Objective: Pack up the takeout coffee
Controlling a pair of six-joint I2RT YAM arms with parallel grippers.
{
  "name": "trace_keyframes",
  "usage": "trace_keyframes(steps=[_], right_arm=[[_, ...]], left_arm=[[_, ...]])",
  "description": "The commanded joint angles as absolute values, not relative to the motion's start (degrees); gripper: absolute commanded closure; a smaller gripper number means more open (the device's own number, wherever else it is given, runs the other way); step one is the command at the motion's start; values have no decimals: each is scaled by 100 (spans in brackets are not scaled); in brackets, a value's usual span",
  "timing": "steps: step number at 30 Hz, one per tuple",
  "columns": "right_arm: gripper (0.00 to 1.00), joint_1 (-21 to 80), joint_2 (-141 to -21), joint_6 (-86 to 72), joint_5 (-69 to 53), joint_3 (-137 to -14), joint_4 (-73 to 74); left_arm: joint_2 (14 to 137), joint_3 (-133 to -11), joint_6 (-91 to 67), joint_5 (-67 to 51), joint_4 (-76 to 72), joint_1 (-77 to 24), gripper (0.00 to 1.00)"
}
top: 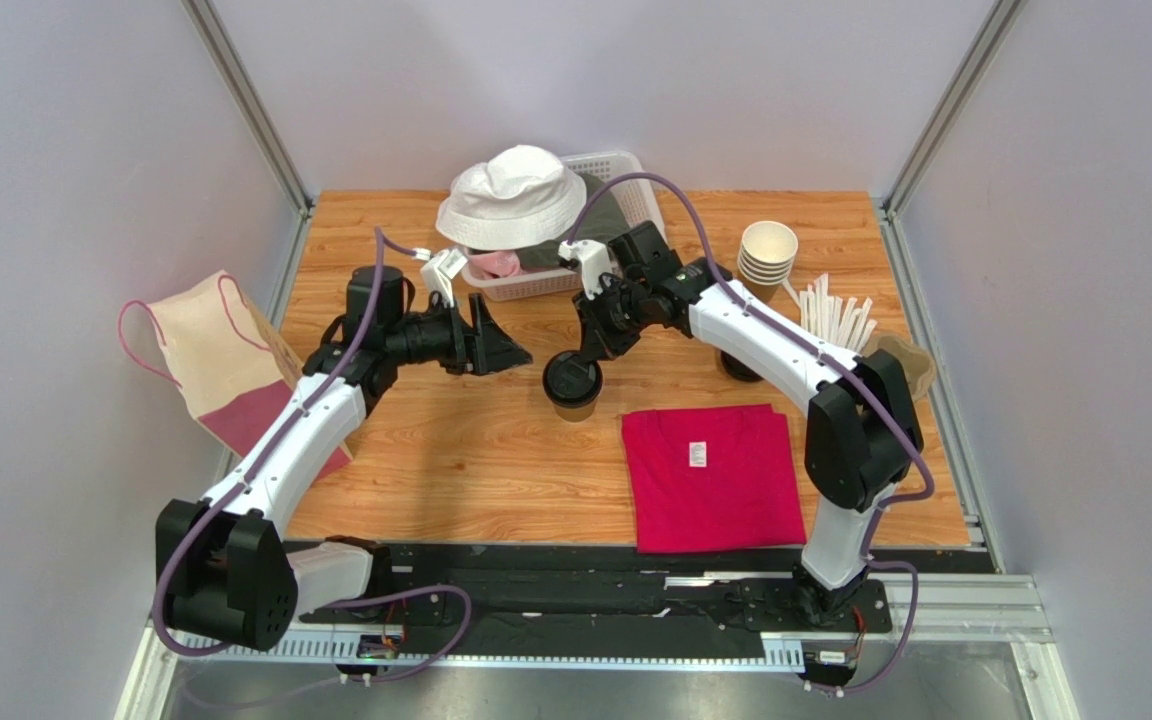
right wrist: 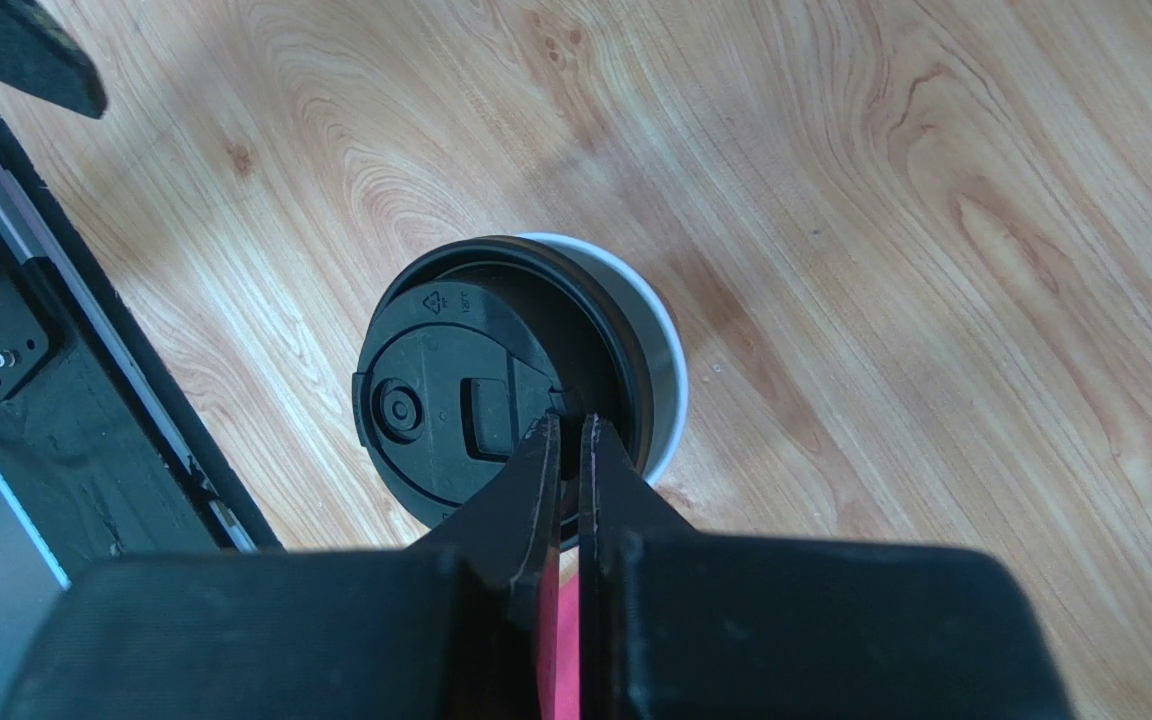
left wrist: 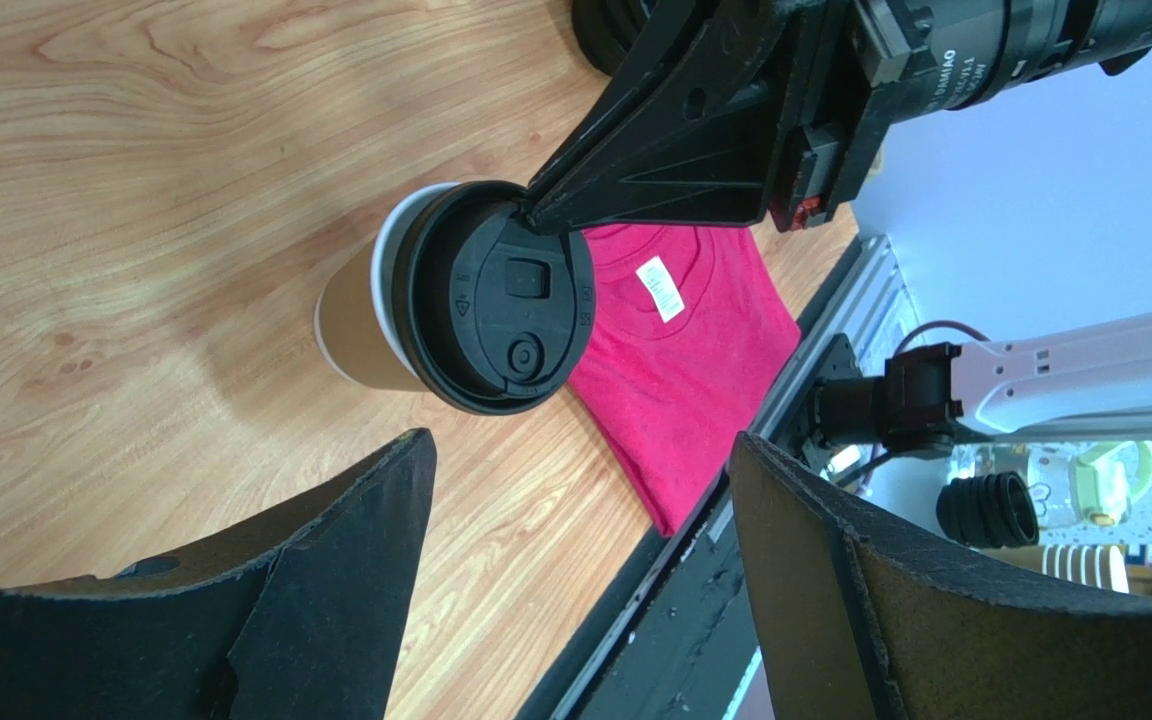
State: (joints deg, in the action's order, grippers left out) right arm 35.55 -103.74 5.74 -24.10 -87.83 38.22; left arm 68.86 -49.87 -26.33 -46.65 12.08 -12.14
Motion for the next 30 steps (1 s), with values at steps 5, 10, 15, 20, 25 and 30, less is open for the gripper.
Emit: trace_keyframes(steps=[5, 10, 15, 20, 25, 30], right_arm=[[100, 3393, -10433, 527, -2663, -8895, 3507], [100, 3366, -10468, 519, -2777, -8851, 3480], [100, 3375, -10503, 475, -2830, -8763, 3454], [100, 3366, -10556, 448, -2839, -8710, 3437], [100, 3358, -10599, 483, -2848, -8631, 3366], [100, 3349, -10687, 510, -2856, -8631, 3296]], left_arm=[[6811, -4939, -2698, -4781, 967, -1222, 21], [6838, -4939, -2681, -4807, 976, -1222, 21], [6882, -4931, -2681, -4799, 976, -1222, 22], [6882, -4896, -2707, -4816, 949, -1222, 23], [6917, -4869, -2707, -4877, 905, -1222, 25], [6996, -4790, -2716, -4948, 800, -1222, 39]])
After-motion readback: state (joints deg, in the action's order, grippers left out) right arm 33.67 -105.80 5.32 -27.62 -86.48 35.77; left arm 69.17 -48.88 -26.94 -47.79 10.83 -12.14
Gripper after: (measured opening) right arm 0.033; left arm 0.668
